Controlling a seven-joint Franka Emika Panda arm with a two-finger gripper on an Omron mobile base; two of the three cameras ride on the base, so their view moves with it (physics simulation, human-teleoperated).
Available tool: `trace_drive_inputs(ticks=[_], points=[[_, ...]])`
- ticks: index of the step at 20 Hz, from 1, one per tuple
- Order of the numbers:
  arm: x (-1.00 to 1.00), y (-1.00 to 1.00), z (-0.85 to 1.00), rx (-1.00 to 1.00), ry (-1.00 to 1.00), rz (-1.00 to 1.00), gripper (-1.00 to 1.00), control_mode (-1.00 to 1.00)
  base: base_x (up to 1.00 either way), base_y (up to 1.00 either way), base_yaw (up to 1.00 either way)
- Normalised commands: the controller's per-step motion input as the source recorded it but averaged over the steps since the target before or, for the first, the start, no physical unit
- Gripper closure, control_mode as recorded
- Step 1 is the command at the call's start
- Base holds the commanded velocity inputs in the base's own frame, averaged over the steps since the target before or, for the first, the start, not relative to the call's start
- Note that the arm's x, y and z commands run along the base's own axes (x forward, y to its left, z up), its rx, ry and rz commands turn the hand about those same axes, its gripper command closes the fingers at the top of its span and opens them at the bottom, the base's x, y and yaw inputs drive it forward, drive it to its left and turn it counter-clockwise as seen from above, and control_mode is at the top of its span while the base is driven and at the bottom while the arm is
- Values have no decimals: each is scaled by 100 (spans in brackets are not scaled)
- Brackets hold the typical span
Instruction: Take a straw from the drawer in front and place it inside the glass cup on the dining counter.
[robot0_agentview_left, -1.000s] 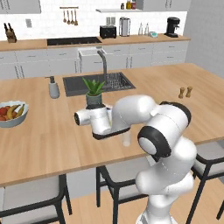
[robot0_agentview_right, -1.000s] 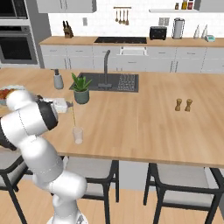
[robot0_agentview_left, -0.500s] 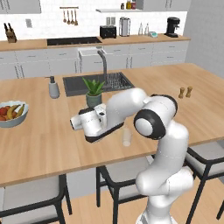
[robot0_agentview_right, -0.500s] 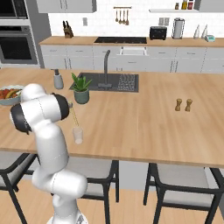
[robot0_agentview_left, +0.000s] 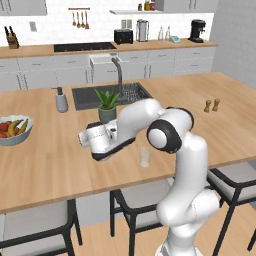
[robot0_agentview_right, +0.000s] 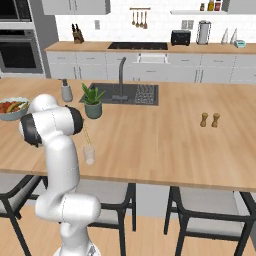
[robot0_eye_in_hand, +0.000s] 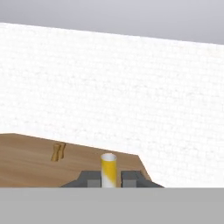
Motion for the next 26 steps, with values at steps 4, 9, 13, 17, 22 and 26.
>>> trace_drive_inputs(ticks=[4,9,13,17,22,26], points=[[1,-27,-11,0,0,-3,100,-100,0,0,0],[0,-15,-12,0,-1,0,100,-100,0,0,0],[0,-5,-15,0,-2,0,100,-100,0,0,0],[0,-2,-19,0,0,0,100,-100,0,0,0],[6,0,-18,1,0,0,100,-100,0,0,0],[17,0,-17,2,-1,0,100,-100,0,0,0]])
